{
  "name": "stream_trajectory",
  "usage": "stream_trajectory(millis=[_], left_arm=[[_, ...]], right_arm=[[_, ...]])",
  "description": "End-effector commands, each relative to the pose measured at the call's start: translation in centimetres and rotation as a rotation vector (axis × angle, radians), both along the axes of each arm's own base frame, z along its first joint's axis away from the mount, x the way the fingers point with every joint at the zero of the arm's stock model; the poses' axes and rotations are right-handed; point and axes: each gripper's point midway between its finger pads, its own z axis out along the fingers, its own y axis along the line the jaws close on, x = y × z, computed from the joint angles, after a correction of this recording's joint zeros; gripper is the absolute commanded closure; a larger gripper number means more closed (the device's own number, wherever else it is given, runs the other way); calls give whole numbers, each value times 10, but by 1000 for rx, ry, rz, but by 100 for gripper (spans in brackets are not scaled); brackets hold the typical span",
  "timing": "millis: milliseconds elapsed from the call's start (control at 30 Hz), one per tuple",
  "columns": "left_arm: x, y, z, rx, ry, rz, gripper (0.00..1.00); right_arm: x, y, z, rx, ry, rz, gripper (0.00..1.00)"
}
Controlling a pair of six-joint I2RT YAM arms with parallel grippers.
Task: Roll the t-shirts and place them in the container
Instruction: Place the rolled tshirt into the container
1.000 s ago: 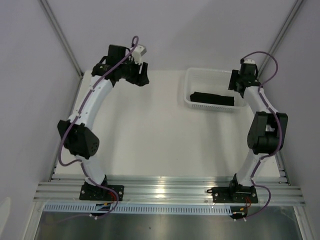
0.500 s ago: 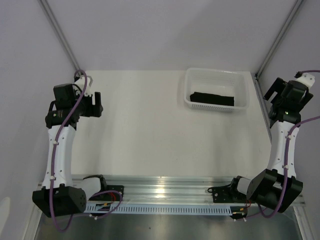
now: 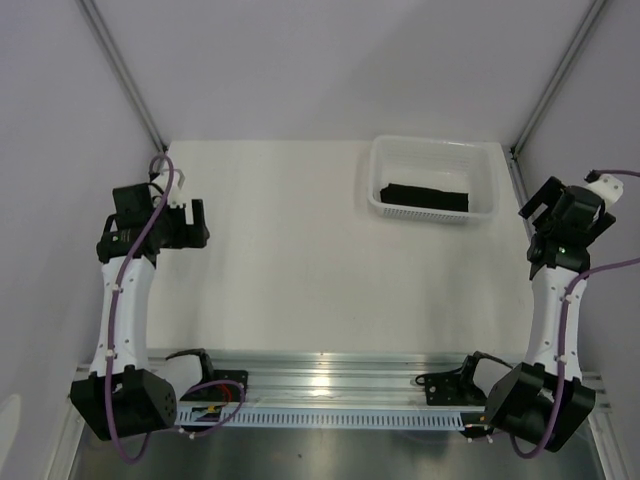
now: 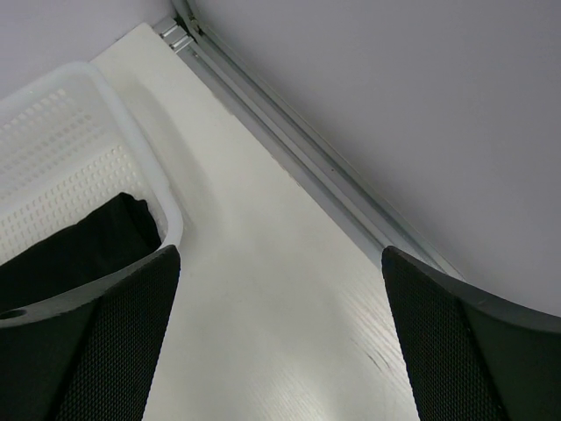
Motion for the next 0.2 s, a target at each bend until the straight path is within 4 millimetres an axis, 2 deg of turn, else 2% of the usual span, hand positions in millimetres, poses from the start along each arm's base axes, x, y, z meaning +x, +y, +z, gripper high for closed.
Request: stream_trajectory(millis=[0,33,67,167], left_arm=[[3,-3,14,-31,-56,9,10],[3,-4,14,-37,-58,6,10],[3,-5,13,-41,-52,3,1],[0,-9,9,-56,-46,-5,0]], right_arm=[[-2,2,12,-12,-81,-23,0],[-1,3,10,-15,-92,-22,1],[-3,1,11,-21,-103,-42,1],[-2,3,12,-25,-130,-63,1]])
